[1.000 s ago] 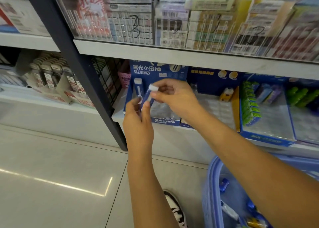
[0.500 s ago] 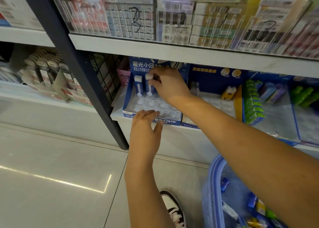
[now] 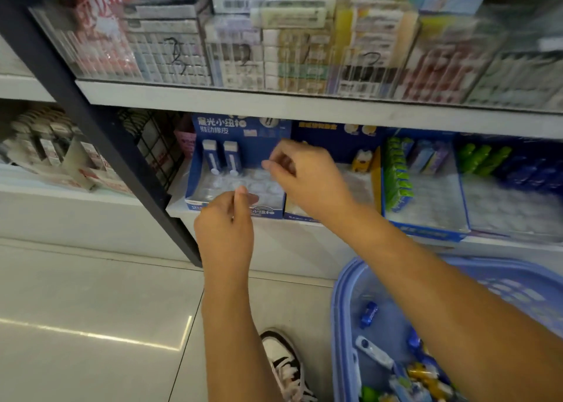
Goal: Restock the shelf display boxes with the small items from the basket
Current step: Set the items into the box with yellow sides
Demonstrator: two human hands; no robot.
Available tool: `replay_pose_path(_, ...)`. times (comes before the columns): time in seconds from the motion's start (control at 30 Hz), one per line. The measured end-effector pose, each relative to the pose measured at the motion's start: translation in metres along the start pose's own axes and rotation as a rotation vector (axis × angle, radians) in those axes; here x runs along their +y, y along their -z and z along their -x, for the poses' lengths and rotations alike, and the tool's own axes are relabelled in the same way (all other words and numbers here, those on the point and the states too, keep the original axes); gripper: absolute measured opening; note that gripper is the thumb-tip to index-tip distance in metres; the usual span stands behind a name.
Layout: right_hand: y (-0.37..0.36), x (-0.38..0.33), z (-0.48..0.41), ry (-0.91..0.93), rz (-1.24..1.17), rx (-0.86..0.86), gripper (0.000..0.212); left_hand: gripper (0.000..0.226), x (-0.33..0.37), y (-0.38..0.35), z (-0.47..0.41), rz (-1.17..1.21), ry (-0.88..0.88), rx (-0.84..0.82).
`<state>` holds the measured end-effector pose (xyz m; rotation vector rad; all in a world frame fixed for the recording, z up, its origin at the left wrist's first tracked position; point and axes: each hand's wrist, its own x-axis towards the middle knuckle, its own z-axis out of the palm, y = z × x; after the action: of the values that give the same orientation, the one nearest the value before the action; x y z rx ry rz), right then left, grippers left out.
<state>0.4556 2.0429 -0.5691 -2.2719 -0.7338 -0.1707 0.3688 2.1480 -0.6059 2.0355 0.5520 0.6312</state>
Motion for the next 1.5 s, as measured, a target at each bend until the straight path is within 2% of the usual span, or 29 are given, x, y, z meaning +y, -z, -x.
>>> replay_pose_path(0.1,0.053,0.019,0.065,-0.092,-0.076,-0.054,0.017,0.039,0.027,-0.007,0.010,0.101,-0.046,-0.227)
replay_pose_path(0.17,0.078,0.047,0.107,-0.260,-0.105,-0.182,0.018,0.041,0.047,-0.026,0.025,0.170,-0.029,-0.438)
replay_pose_path(0.27,0.095,0.102,0.165,-0.466,0.055,-0.453,0.015,0.041,0.065,-0.073,0.060,0.152,0.053,-0.796)
replay_pose_path(0.37,0.092,0.158,0.215,-0.617,0.186,-0.662,0.012,0.029,0.061,-0.126,0.103,-0.115,0.064,-1.133)
replay_pose_path(0.47,0.077,0.199,0.252,-0.741,0.162,-0.735,0.024,0.025,0.039,-0.163,0.148,-0.439,0.023,-1.309)
replay_pose_path(0.53,0.066,0.215,0.272,-0.755,0.131,-0.785,0.026,0.024,0.013,-0.191,0.179,-0.580,0.090,-1.391)
replay_pose_path(0.63,0.050,0.233,0.293,-0.704,0.193,-0.892,0.027,0.025,-0.030,-0.214,0.216,-0.797,0.182,-1.352)
replay_pose_path(0.77,0.029,0.250,0.313,-0.687,0.158,-0.988,0.042,0.029,-0.055,-0.228,0.244,-0.787,-0.029,-1.476)
replay_pose_path(0.87,0.025,0.257,0.320,-0.655,0.158,-0.991,0.036,0.028,-0.063,-0.238,0.251,-0.789,-0.159,-1.450)
replay_pose_path(0.93,0.026,0.261,0.322,-0.624,0.156,-0.986,0.032,0.030,-0.066,-0.247,0.252,-0.793,-0.212,-1.454)
replay_pose_path(1.03,0.028,0.267,0.324,-0.620,0.153,-1.011,0.039,0.033,-0.072,-0.255,0.250,-0.773,-0.233,-1.461)
replay_pose_path(1.13,0.028,0.270,0.325,-0.604,0.188,-1.020,0.042,0.034,-0.079,-0.264,0.251,-0.730,-0.206,-1.440)
replay_pose_path(1.2,0.032,0.273,0.327,-0.610,0.161,-1.012,0.033,0.028,-0.081,-0.268,0.253,-0.705,-0.185,-1.407)
replay_pose_path(1.27,0.041,0.277,0.326,-0.652,0.109,-0.984,0.024,0.017,-0.081,-0.269,0.257,-0.654,-0.156,-1.355)
replay_pose_path(1.37,0.065,0.286,0.320,-0.801,-0.030,-0.879,0.012,0.020,-0.079,-0.269,0.262,-0.519,-0.022,-1.257)
replay_pose_path(1.5,0.103,0.289,0.310,-1.001,-0.358,-0.702,0.029,0.010,-0.063,-0.274,0.251,-0.288,0.192,-1.154)
